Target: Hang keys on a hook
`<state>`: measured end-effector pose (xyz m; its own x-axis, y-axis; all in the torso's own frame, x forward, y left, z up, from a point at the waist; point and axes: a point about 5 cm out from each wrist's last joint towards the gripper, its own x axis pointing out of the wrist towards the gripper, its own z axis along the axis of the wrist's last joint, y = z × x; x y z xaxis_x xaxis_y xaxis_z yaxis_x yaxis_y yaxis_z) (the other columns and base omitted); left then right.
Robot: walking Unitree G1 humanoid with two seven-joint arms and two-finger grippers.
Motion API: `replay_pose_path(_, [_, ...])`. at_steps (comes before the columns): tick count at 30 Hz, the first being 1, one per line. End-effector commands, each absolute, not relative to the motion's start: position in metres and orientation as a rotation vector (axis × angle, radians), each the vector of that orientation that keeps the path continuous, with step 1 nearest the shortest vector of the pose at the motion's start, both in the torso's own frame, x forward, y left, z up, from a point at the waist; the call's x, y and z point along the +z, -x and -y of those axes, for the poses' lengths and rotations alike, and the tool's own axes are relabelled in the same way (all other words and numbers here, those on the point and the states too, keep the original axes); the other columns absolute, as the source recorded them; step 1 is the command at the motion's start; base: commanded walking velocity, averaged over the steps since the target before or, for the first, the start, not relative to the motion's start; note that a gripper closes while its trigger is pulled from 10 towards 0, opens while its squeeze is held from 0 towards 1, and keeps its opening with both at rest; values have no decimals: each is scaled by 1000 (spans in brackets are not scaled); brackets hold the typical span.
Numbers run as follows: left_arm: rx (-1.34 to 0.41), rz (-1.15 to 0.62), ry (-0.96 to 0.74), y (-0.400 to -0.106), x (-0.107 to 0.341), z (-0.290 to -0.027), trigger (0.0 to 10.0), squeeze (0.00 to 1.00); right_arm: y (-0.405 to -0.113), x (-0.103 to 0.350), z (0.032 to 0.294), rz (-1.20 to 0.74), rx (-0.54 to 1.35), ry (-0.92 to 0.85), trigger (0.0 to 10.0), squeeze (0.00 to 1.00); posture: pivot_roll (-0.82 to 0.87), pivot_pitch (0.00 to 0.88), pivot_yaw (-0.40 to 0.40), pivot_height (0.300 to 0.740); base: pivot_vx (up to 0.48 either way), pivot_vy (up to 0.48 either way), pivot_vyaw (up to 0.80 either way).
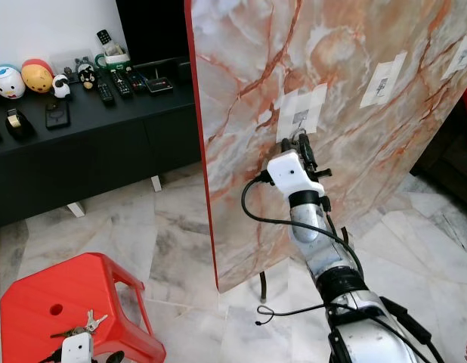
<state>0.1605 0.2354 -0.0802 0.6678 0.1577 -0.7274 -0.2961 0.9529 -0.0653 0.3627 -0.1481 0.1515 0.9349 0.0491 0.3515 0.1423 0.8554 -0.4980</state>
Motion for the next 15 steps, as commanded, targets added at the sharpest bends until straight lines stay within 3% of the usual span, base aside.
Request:
replay_pose_path(1, [267,-825,201,-155,-84,-232,10000,0,-354,144,139,363,56,500,10000,63,120,119,-71,740,0,0,0])
replay_pose_path(2, [266,-826,200,-155,-84,-232,10000,0,-349,136,134,349,120,490,10000,0,120,119,-71,740,0,0,0])
replay_pose_path(5, [265,-827,199,-155,-84,-231,10000,0,-340,123,129,311,191,448,10000,0,116,117,-73,740,0,0,0])
replay_pose_path(8, [263,-828,199,-155,-84,-231,10000,0,-321,78,132,101,227,357,10000,0,119,116,-73,740,0,0,0])
replay_pose_path(11, [264,-829,200,-154,-84,-231,10000,0,-309,58,134,14,252,343,10000,0,119,116,-73,740,0,0,0])
replay_pose_path(15, [269,-837,197,-151,-85,-233,10000,0,-292,18,158,-240,91,249,10000,0,115,112,-71,740,0,0,0])
